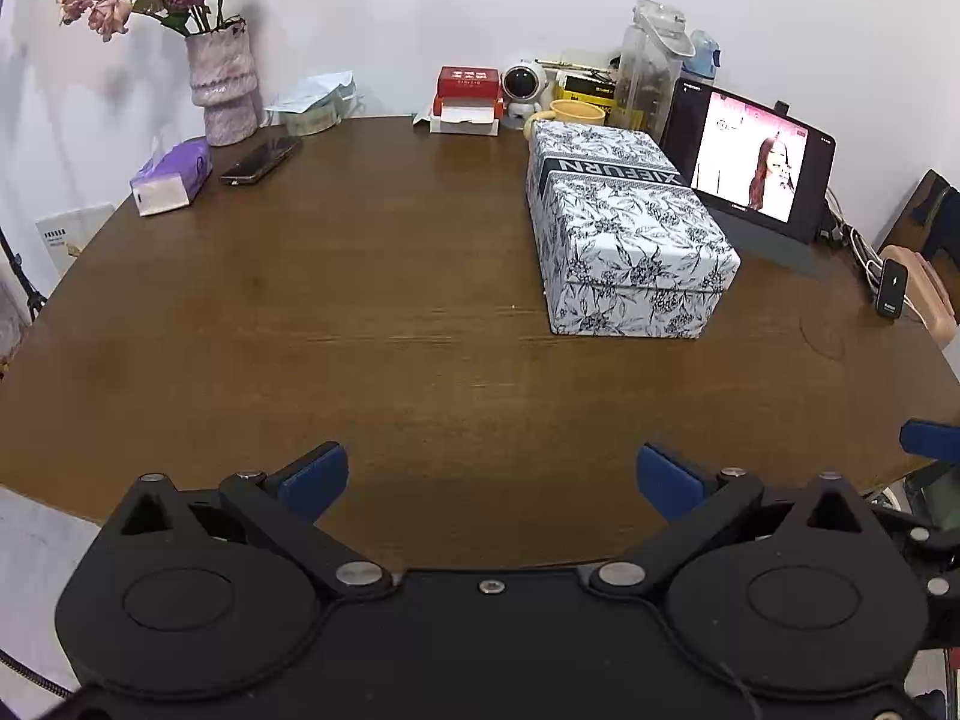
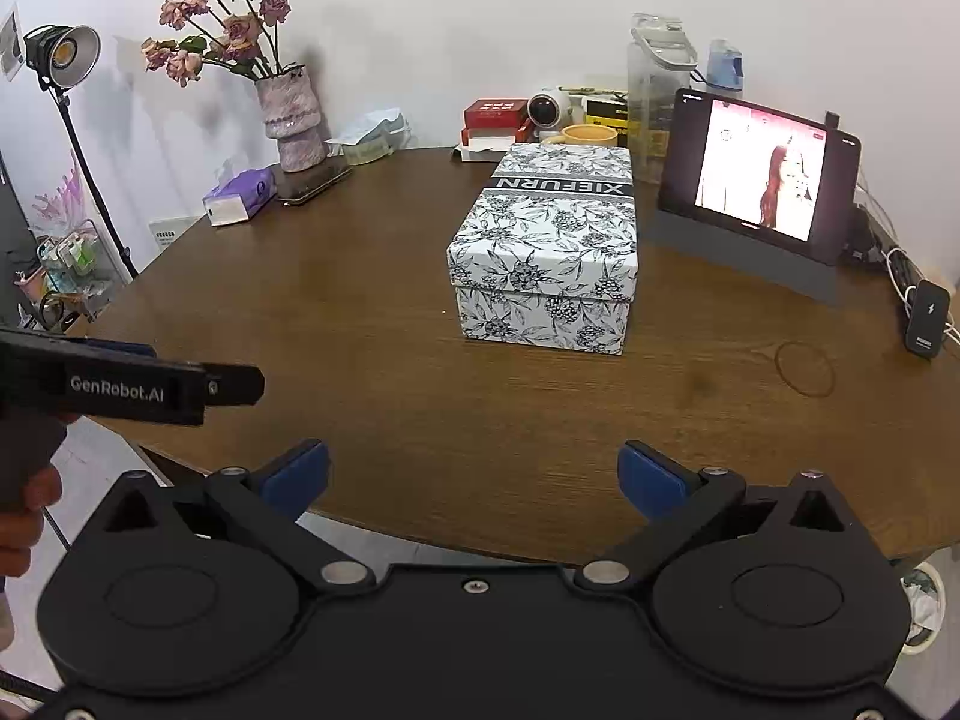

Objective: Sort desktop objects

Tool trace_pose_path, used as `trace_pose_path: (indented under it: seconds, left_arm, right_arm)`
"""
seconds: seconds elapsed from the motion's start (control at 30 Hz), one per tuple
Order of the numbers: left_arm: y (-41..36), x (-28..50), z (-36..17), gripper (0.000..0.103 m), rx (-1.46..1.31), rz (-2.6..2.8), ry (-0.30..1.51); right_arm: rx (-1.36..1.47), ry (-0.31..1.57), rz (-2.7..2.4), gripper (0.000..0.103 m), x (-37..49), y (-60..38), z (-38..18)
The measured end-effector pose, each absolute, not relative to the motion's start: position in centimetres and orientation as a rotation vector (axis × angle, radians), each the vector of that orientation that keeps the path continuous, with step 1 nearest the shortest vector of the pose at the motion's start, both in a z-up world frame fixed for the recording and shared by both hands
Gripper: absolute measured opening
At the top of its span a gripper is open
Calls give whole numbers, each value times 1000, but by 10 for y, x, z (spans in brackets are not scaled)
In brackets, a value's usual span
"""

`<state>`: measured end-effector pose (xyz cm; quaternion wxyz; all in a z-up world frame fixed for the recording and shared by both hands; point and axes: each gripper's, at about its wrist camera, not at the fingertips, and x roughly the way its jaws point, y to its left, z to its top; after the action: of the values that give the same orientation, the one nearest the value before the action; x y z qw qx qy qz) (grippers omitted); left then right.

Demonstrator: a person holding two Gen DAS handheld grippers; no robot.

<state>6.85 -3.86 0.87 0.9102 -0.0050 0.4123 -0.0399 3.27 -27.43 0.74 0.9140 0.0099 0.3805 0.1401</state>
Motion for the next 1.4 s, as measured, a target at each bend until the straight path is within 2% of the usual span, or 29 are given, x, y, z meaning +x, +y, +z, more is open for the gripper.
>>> trace_pose_path:
  seconds: [1.4]
  left_arm:
    - [-44, 74, 4, 102, 31, -86, 848]
  right_arm:
    - [46, 805, 294, 103, 37, -276, -2]
